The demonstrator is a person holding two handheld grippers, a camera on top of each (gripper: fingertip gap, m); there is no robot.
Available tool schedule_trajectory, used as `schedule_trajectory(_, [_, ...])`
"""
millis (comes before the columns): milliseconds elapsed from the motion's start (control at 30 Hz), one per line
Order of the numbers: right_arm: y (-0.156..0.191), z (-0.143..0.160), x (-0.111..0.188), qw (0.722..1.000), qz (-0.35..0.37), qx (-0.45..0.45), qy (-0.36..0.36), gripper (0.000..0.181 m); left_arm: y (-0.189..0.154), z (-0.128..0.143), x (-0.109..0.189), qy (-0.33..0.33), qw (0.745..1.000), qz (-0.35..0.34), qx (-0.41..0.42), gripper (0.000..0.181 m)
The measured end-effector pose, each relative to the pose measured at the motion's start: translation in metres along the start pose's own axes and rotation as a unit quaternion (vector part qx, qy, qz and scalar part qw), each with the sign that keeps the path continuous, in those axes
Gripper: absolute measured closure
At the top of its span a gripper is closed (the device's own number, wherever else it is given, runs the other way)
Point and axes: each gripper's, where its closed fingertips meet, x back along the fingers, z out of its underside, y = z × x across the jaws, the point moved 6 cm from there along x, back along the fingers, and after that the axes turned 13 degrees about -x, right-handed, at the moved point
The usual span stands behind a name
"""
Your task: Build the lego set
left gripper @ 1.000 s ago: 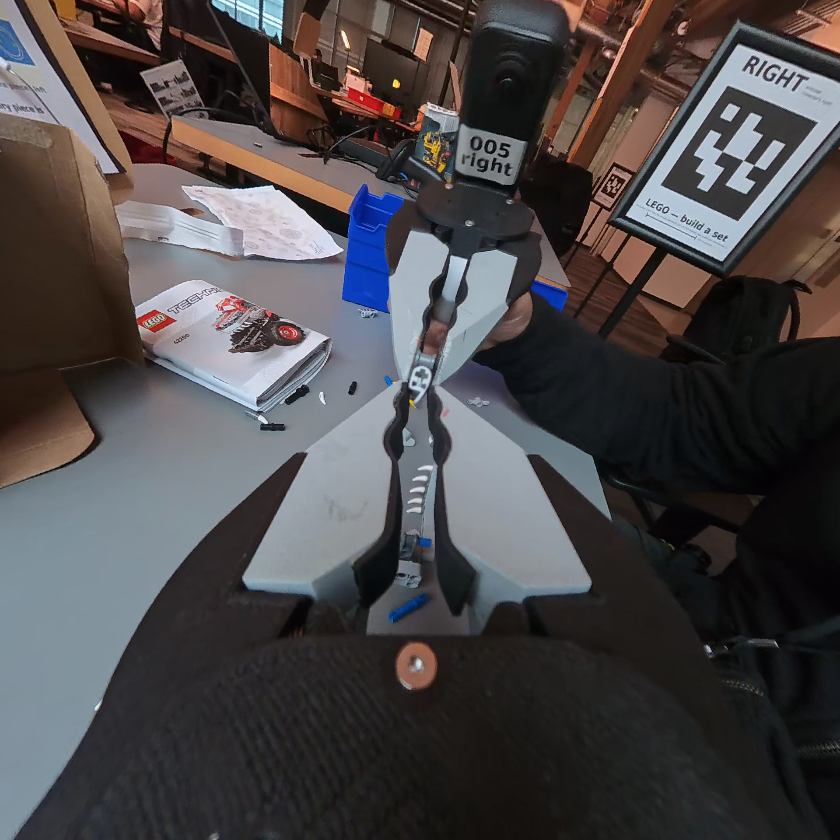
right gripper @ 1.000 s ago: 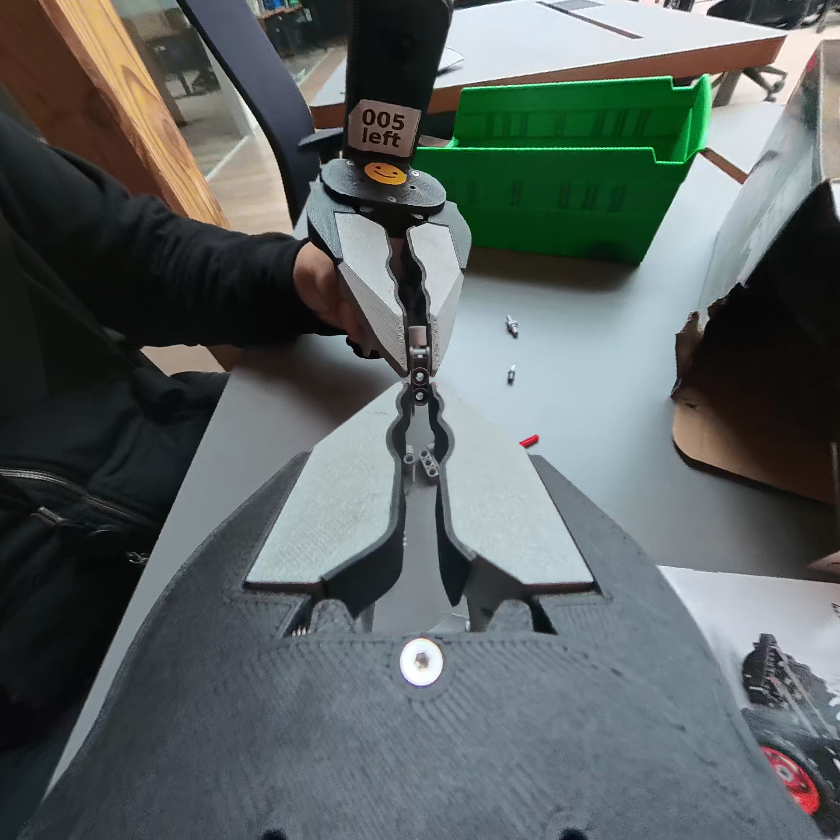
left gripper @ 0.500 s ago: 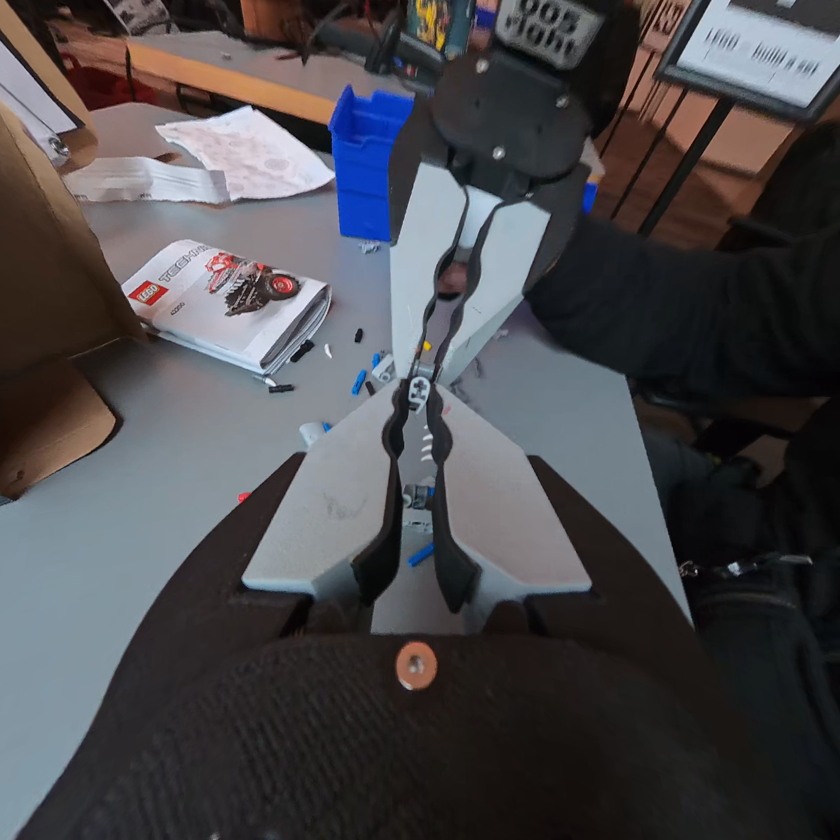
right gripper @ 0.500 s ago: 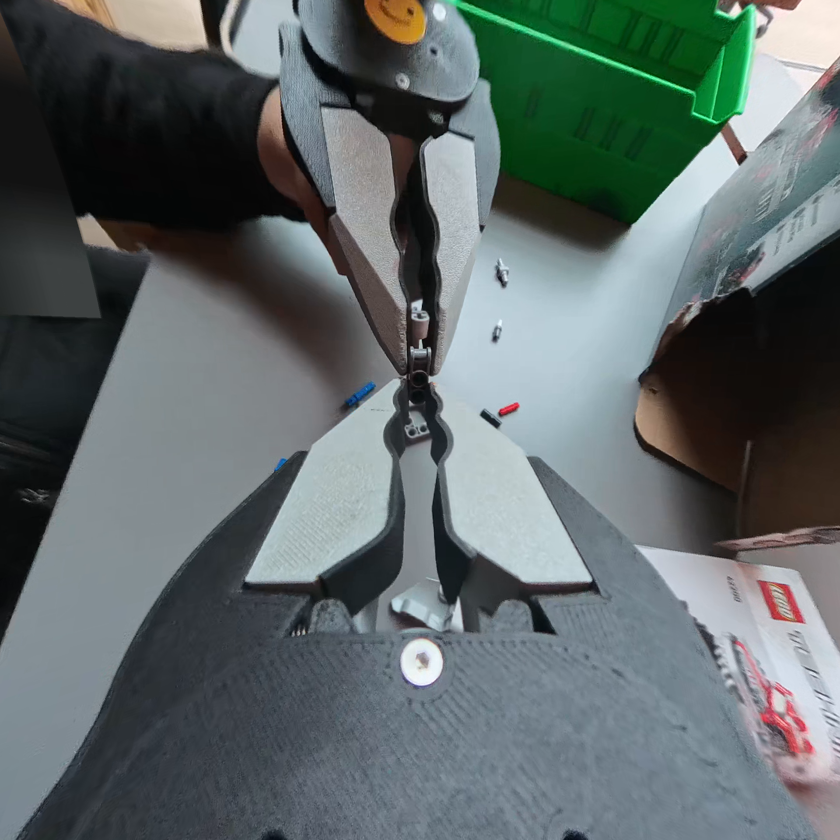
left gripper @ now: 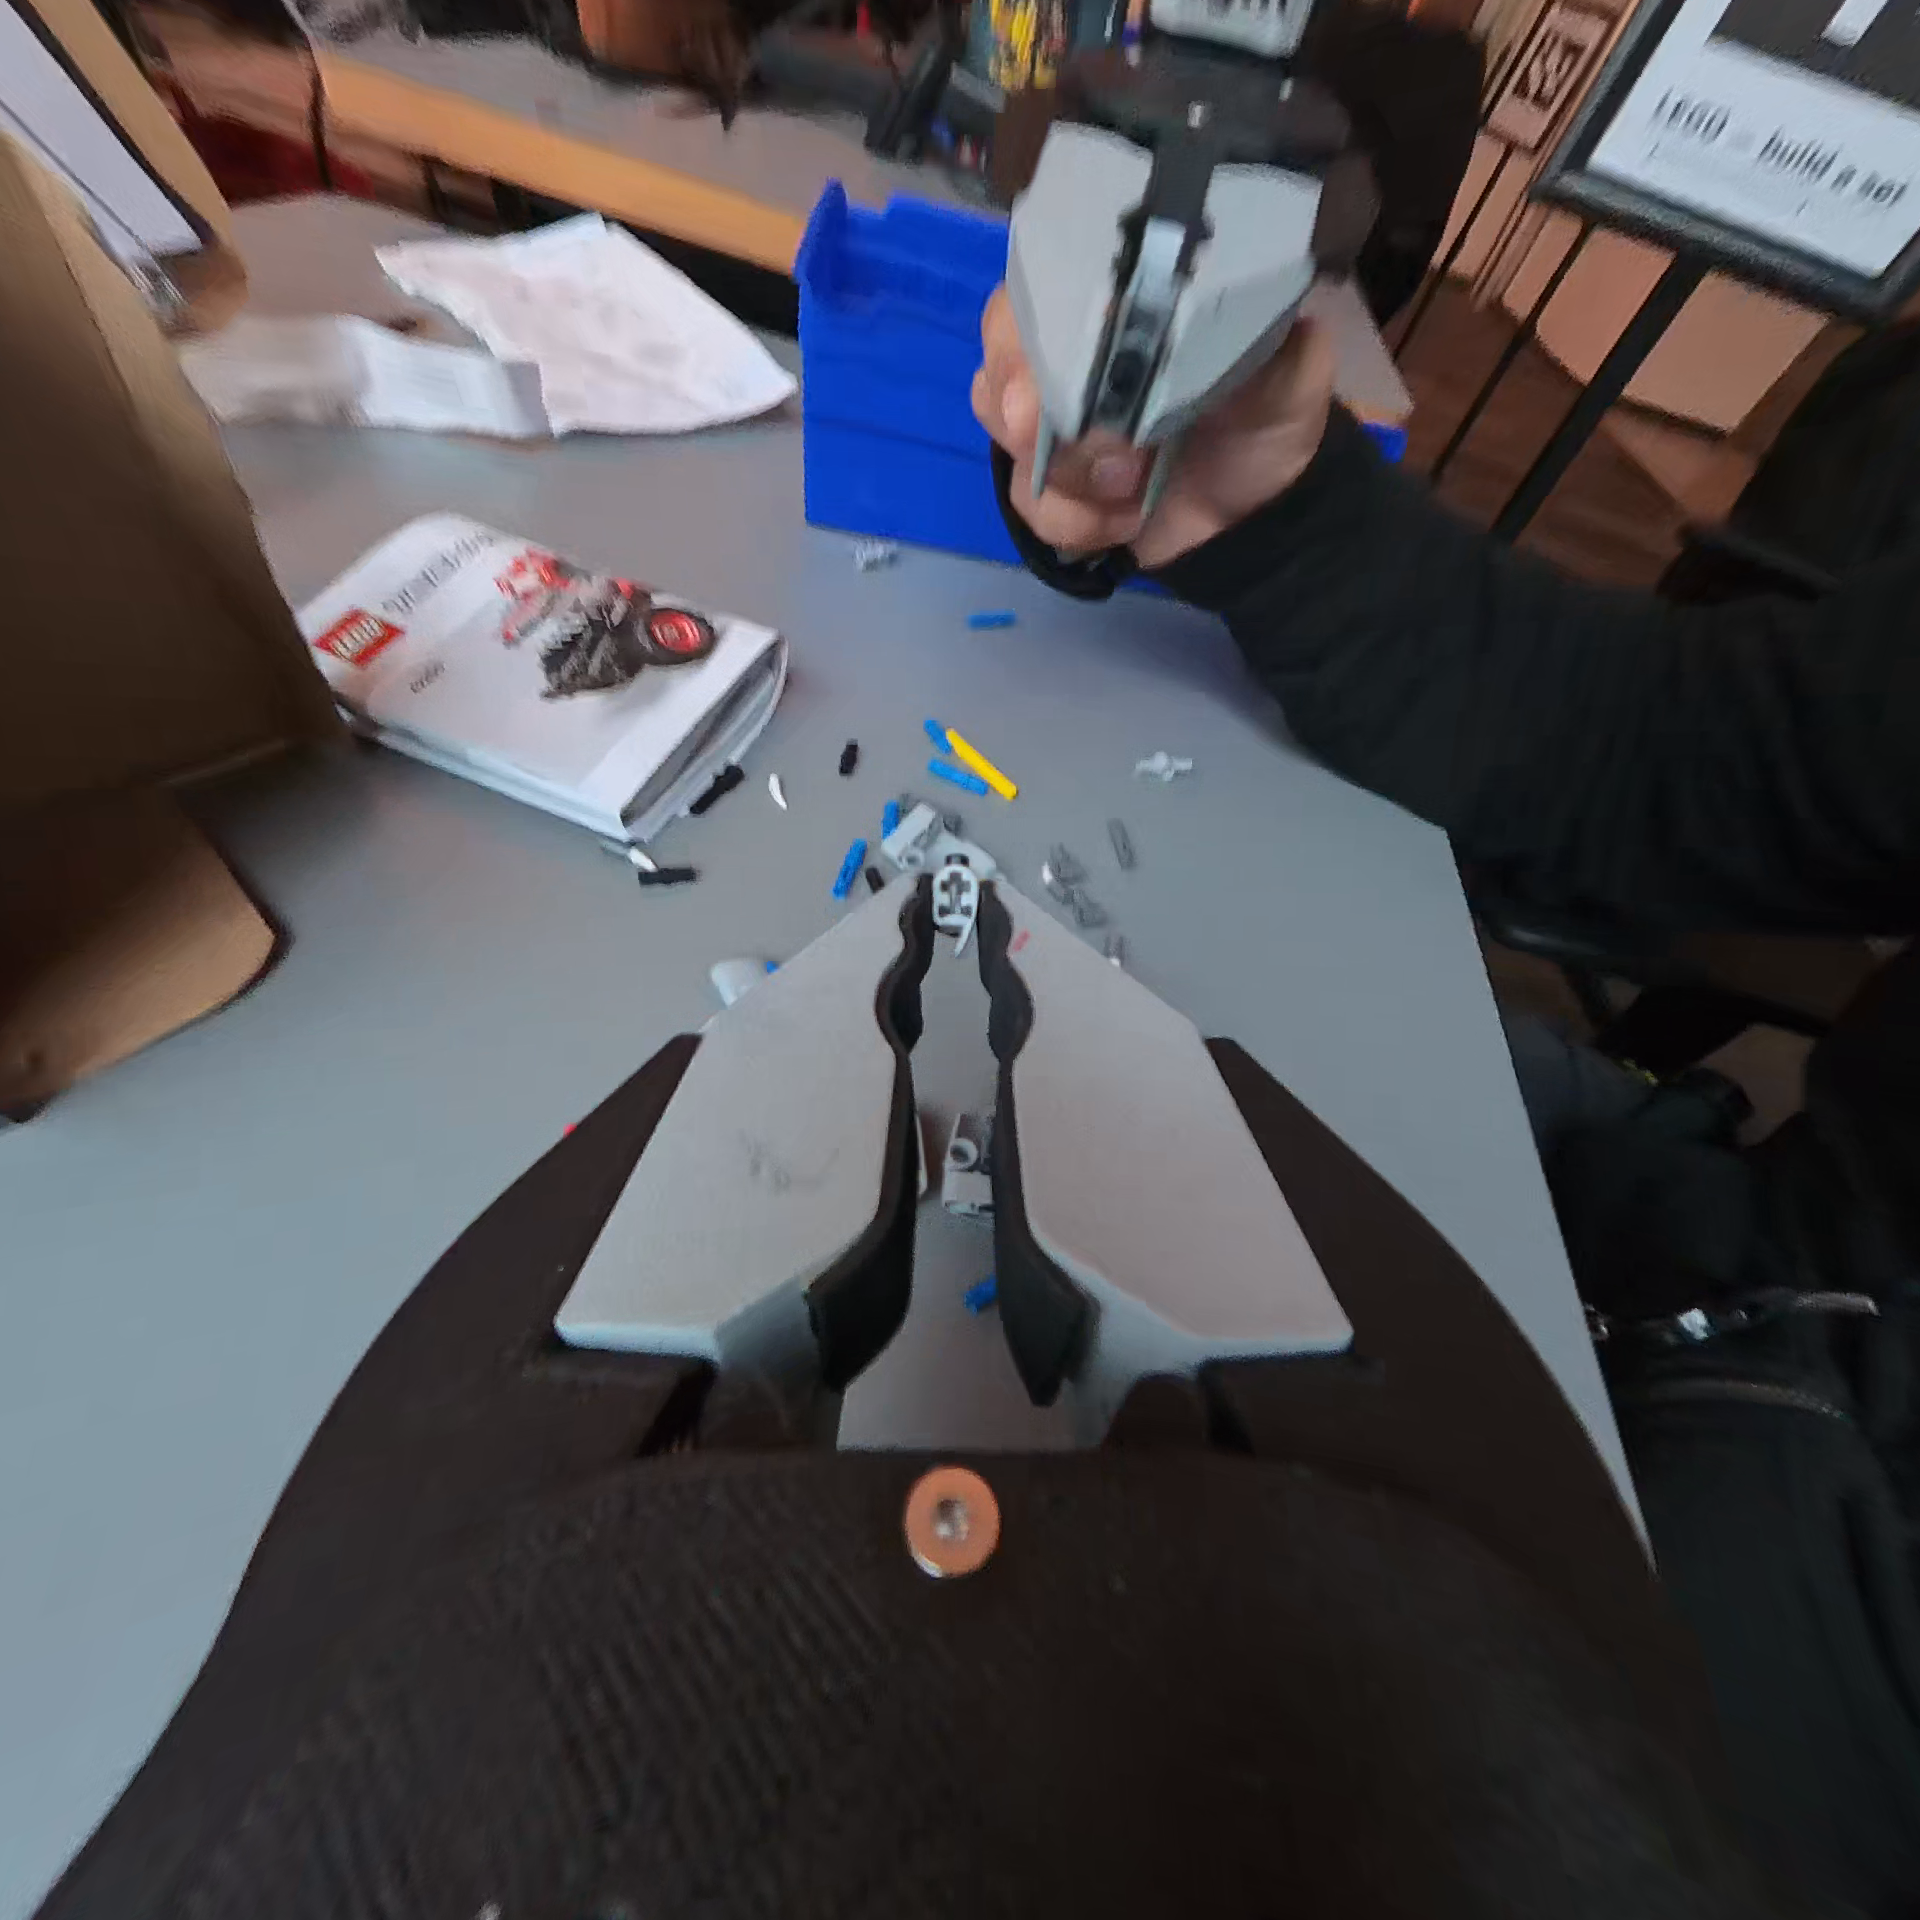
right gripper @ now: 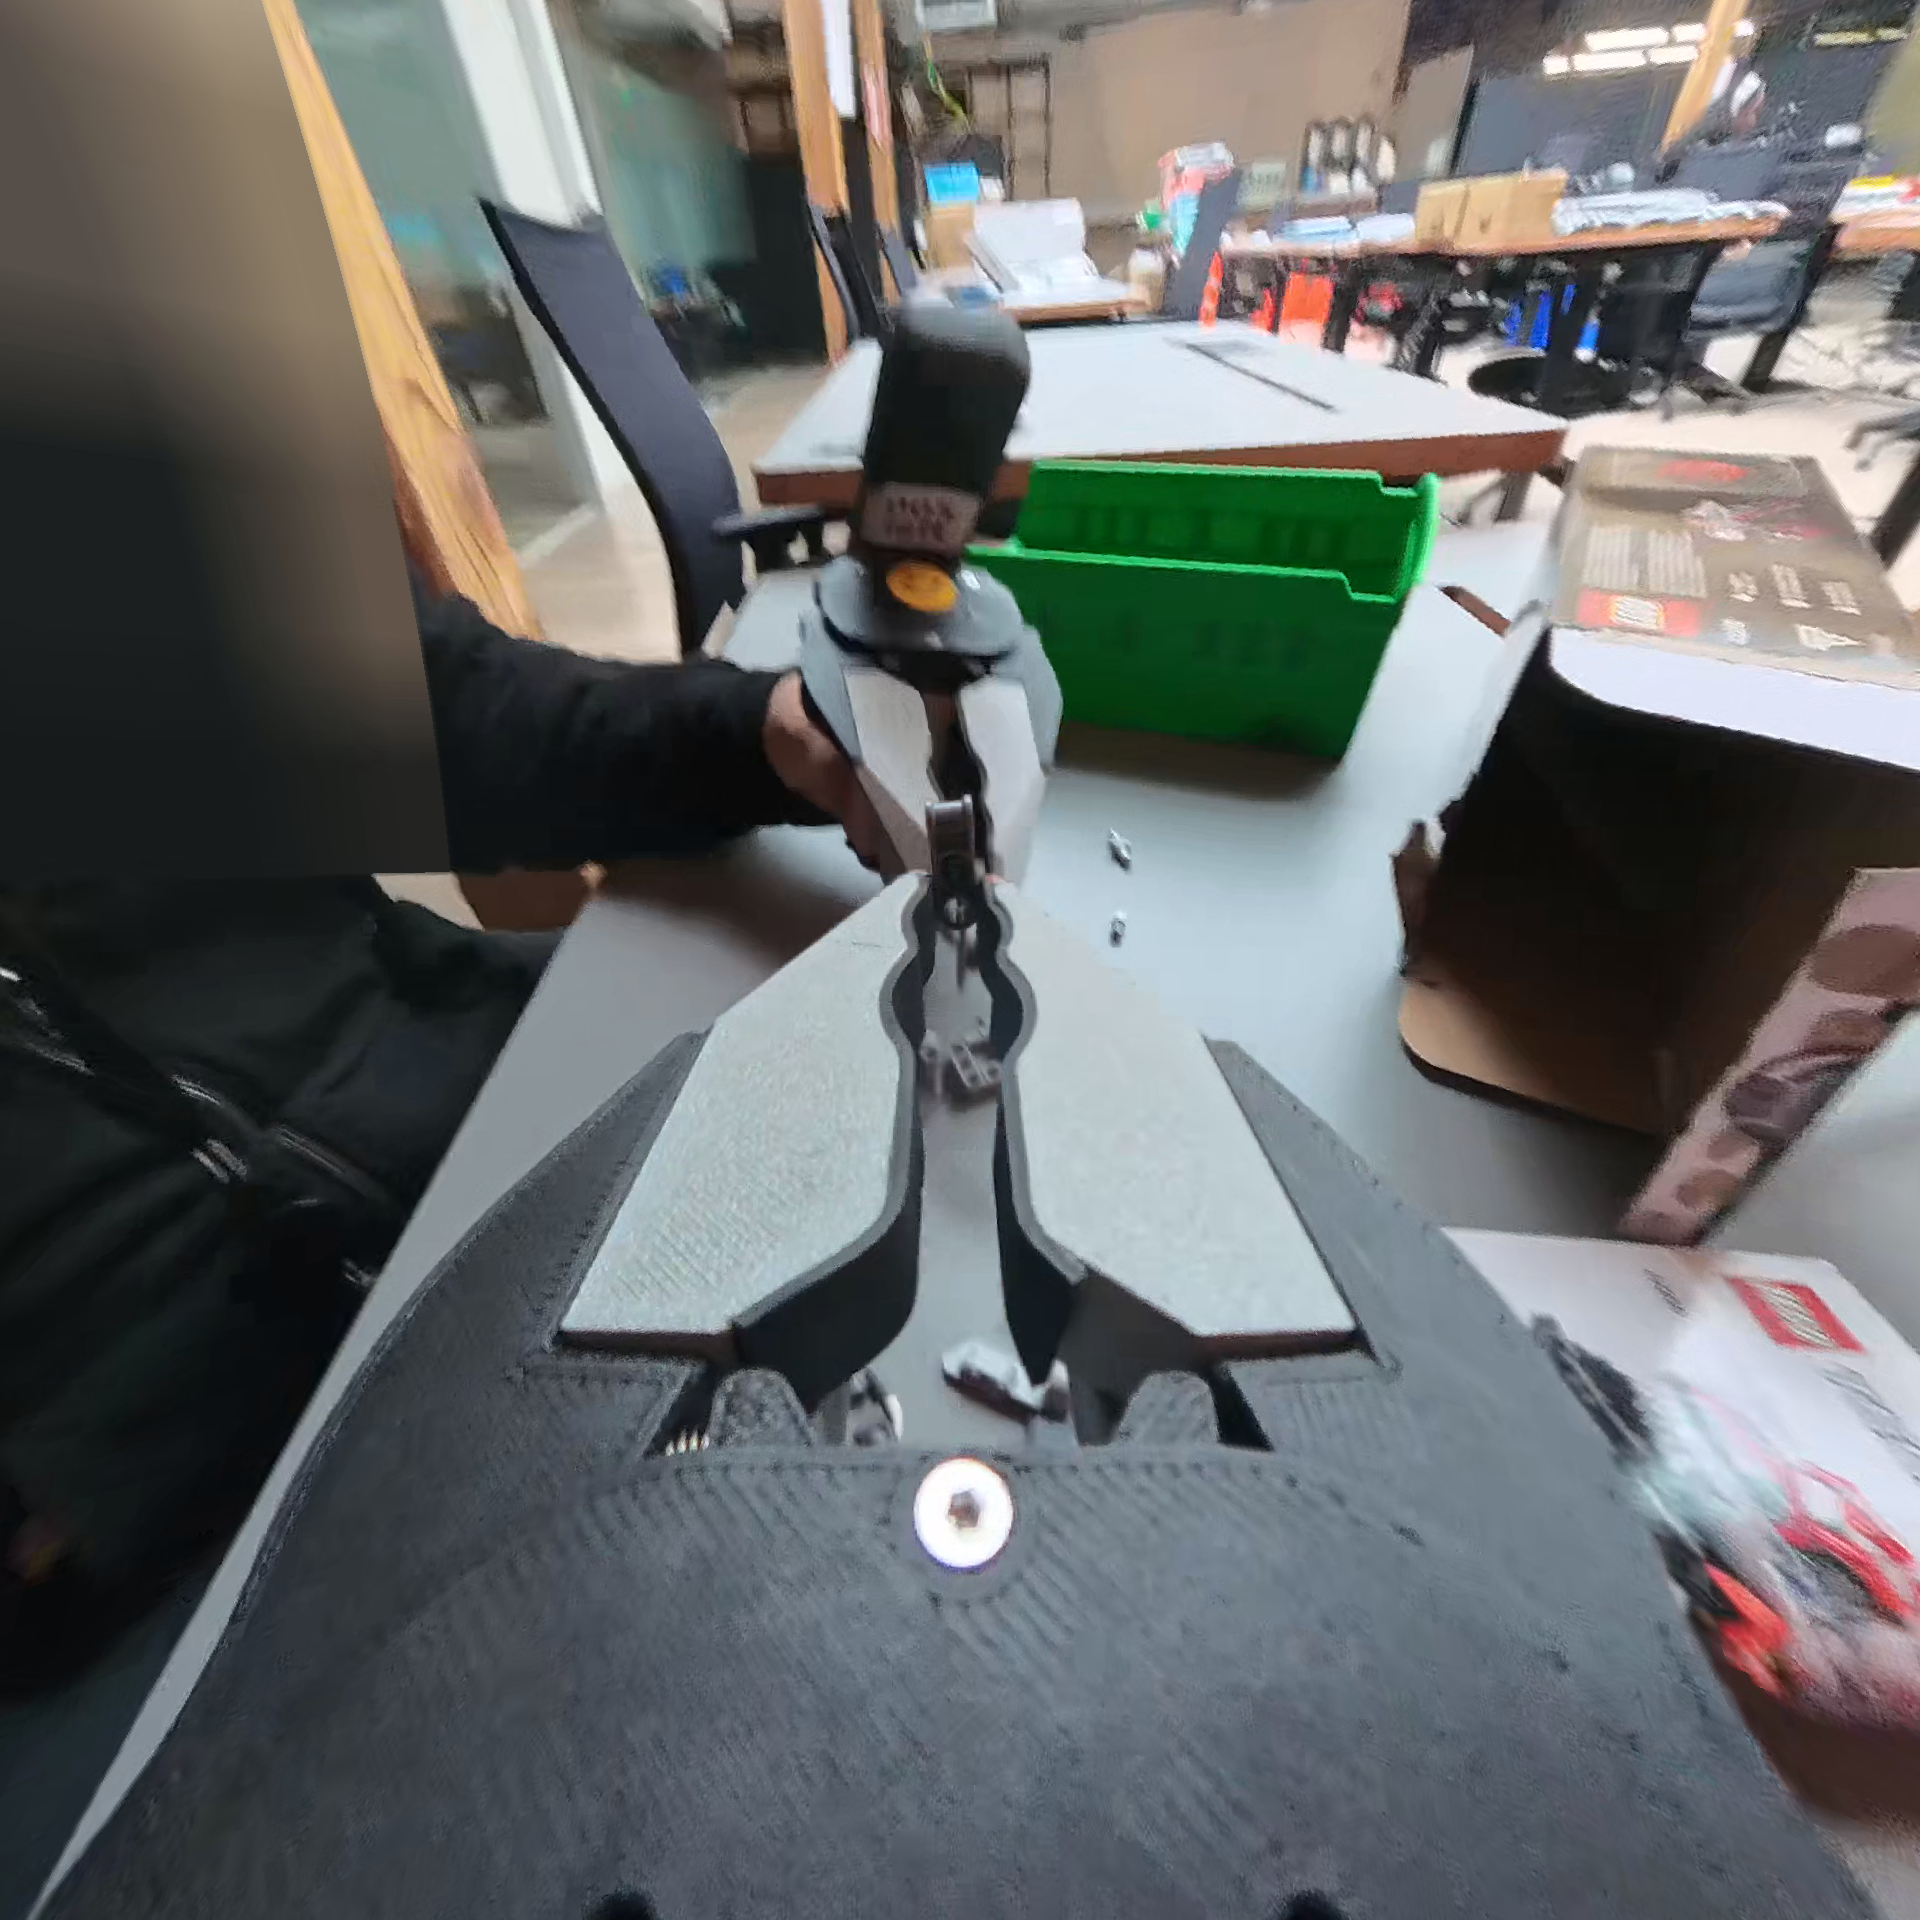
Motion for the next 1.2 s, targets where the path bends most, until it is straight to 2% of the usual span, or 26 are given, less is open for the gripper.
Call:
schedule_trajectory(67, [0.0,0.0,-0.001,0.999,-0.031,-0.023,-0.012,0.178,-0.008,0.006,-0.012,0.023,0.999,0.039,0.019,0.176])
schedule_trajectory(133, [-0.003,0.002,-0.003,0.998,-0.039,-0.042,-0.013,0.178,-0.013,0.002,-0.019,0.009,0.998,0.056,0.025,0.176])
schedule_trajectory(233, [-0.009,0.018,-0.007,0.996,-0.032,-0.065,0.06,0.177,-0.015,0.005,-0.022,0.014,0.999,0.044,-0.007,0.176])
schedule_trajectory(267, [-0.01,0.02,-0.007,0.995,-0.03,-0.066,0.063,0.177,-0.014,0.006,-0.022,0.018,0.999,0.04,-0.01,0.176])
schedule_trajectory(333, [-0.011,0.017,-0.008,0.994,-0.053,-0.088,0.033,0.177,-0.014,0.007,-0.022,0.011,0.998,0.053,0.015,0.176])
schedule_trajectory(433, [-0.011,0.02,-0.013,0.988,-0.09,-0.12,0.03,0.177,-0.016,0.01,-0.027,0.016,0.995,0.082,0.049,0.176])
schedule_trajectory(467, [-0.013,0.02,-0.015,0.988,-0.091,-0.124,0.027,0.177,-0.017,0.011,-0.029,0.024,0.994,0.086,0.055,0.171])
schedule_trajectory(500, [-0.013,0.021,-0.016,0.986,-0.094,-0.132,0.027,0.177,-0.018,0.012,-0.032,0.029,0.994,0.085,0.058,0.168])
schedule_trajectory(567, [-0.015,0.024,-0.018,0.985,-0.098,-0.141,0.031,0.177,-0.02,0.012,-0.033,0.027,0.995,0.087,0.046,0.176])
schedule_trajectory(667, [-0.015,0.026,-0.019,0.984,-0.097,-0.14,0.043,0.177,-0.018,0.013,-0.031,0.031,0.996,0.076,0.03,0.176])
schedule_trajectory(833, [-0.016,0.044,-0.019,0.982,-0.064,-0.124,0.128,0.177,-0.019,0.012,-0.029,0.023,0.994,0.093,0.044,0.176])
schedule_trajectory(967, [-0.005,0.053,-0.021,0.974,-0.088,-0.109,0.175,0.177,-0.018,0.011,-0.023,0.023,0.994,0.094,0.041,0.176])
schedule_trajectory(1067, [0.008,0.06,-0.025,0.965,-0.125,-0.103,0.208,0.177,-0.026,0.01,-0.018,0.017,0.983,0.163,0.084,0.176])
schedule_trajectory(1133, [0.008,0.065,-0.028,0.963,-0.118,-0.093,0.224,0.177,-0.026,0.011,-0.02,0.02,0.98,0.17,0.103,0.176])
schedule_trajectory(1200, [0.008,0.066,-0.029,0.963,-0.12,-0.096,0.222,0.177,-0.034,0.016,-0.026,0.053,0.978,0.18,0.086,0.175])
